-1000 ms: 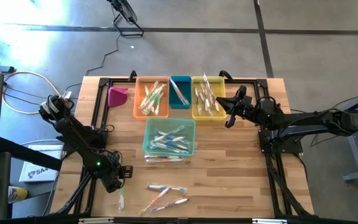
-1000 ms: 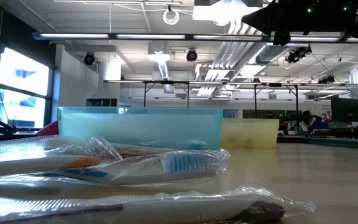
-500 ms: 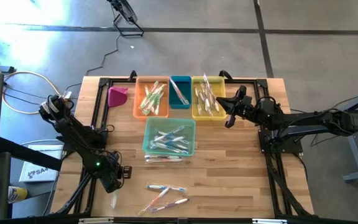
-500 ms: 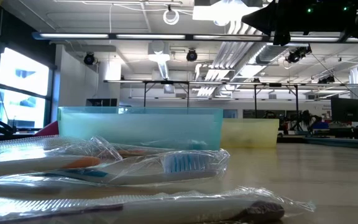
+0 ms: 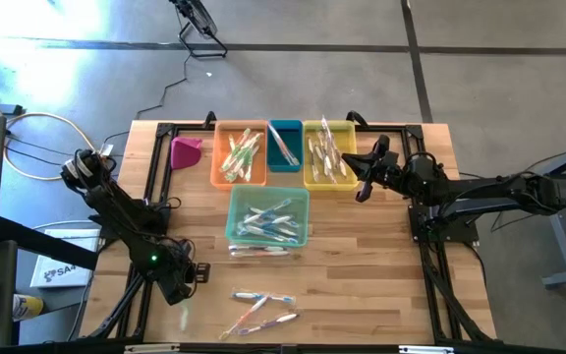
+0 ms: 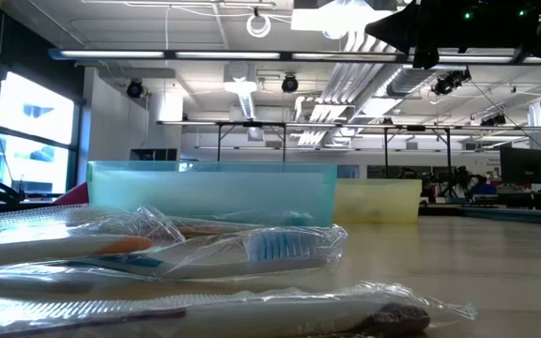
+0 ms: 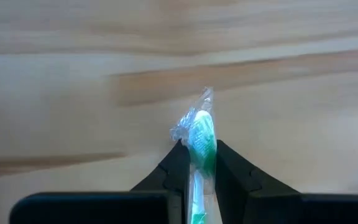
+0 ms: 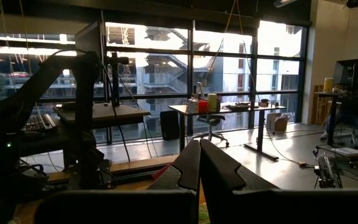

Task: Pick & Place Toothbrushes
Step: Put the green toothbrush into the orange bin

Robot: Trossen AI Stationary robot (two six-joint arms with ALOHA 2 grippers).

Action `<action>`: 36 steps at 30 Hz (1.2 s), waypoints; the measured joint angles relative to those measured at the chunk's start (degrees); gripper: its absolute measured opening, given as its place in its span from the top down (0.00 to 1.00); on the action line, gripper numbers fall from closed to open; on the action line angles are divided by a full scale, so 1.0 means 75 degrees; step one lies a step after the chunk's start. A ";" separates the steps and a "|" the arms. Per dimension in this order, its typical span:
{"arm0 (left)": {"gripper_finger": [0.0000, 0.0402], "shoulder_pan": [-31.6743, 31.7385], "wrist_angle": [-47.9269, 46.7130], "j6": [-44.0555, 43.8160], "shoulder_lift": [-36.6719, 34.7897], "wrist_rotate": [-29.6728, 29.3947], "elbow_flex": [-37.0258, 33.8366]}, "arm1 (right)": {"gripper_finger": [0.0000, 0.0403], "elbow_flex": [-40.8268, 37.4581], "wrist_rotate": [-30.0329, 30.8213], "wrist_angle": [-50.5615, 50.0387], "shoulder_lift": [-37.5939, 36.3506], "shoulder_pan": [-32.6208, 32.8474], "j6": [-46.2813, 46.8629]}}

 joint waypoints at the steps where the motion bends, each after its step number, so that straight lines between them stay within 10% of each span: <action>1: 0.90 0.0007 0.0071 0.0015 -0.0082 -0.0118 0.0013 | 0.99 0.0000 0.0000 0.0000 0.0000 -0.0003 0.0003; 14: 0.90 0.0010 0.0010 0.1402 -0.1160 -0.1322 0.0022 | 0.99 0.0000 0.0003 0.0006 -0.0002 0.0000 0.0001; 29: 0.90 0.0021 -0.0091 0.3250 -0.2773 -0.5029 0.0039 | 0.99 0.0000 0.0003 0.0003 -0.0003 0.0000 -0.0023; 36: 0.90 0.1109 -0.0094 0.5345 -0.3654 -0.5240 0.0041 | 0.99 0.0000 0.0006 0.0085 -0.0003 -0.0003 -0.0029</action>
